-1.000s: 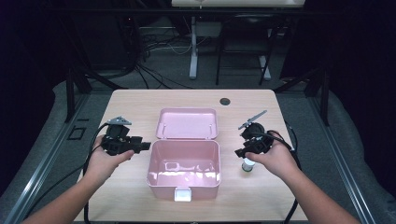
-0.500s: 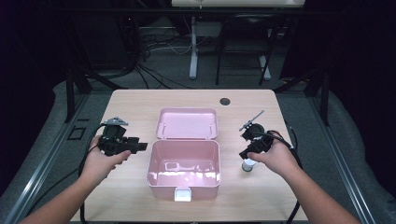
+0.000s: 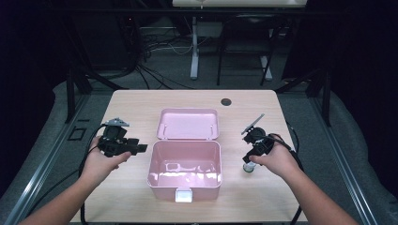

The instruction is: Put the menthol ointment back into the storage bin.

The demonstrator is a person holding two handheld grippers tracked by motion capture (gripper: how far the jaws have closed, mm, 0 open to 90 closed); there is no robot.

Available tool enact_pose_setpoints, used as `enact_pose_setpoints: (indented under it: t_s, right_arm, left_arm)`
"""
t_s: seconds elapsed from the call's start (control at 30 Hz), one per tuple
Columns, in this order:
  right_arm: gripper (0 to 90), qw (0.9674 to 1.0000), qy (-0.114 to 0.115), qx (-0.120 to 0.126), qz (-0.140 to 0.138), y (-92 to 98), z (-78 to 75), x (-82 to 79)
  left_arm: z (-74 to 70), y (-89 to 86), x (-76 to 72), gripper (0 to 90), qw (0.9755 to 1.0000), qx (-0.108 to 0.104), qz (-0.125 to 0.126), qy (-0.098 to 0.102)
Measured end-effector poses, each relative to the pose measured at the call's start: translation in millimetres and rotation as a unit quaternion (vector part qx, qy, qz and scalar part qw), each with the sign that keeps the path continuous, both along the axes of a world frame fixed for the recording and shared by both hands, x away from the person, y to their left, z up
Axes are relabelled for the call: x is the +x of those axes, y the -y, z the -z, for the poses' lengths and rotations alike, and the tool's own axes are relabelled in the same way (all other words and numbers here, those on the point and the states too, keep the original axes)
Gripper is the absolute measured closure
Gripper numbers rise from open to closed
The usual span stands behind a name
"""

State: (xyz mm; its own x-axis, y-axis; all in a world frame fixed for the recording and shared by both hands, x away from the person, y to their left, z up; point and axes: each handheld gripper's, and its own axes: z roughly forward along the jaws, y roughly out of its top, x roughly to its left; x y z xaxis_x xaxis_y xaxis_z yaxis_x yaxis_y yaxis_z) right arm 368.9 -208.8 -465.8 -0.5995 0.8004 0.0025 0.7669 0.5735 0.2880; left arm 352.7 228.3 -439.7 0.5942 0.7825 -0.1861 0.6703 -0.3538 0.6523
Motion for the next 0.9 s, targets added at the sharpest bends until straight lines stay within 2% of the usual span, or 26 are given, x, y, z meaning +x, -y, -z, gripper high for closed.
enact_pose_setpoints:
  t_s: [0.37, 0.57, 0.77, 0.83, 0.9]
  right_arm:
    - [47.2, 0.9991, -0.035, -0.021, 0.009, -0.5, 11.5, 11.6]
    - [47.0, 0.9987, -0.039, -0.030, 0.012, 0.1, 17.1, 16.8]
    - [47.1, 0.9982, -0.049, -0.030, 0.016, -1.0, 24.0, 20.1]
    - [47.1, 0.9976, -0.058, -0.034, 0.017, -1.1, 24.8, 20.7]
    - [47.1, 0.9974, -0.058, -0.039, 0.018, -0.8, 26.3, 21.2]
  left_arm:
    - [-1.0, 0.0, -0.4, 51.9, 1.0000, 0.002, 0.001, -0.002]
    - [-1.4, -1.2, -0.2, 52.0, 1.0000, 0.002, -0.002, -0.002]
    - [-1.3, -1.3, -0.5, 52.0, 1.0000, 0.001, -0.003, -0.004]
    - [-0.8, -1.6, -0.4, 52.0, 1.0000, 0.000, -0.003, -0.005]
    - [-0.3, -2.1, -0.2, 52.0, 1.0000, 0.000, -0.003, -0.008]
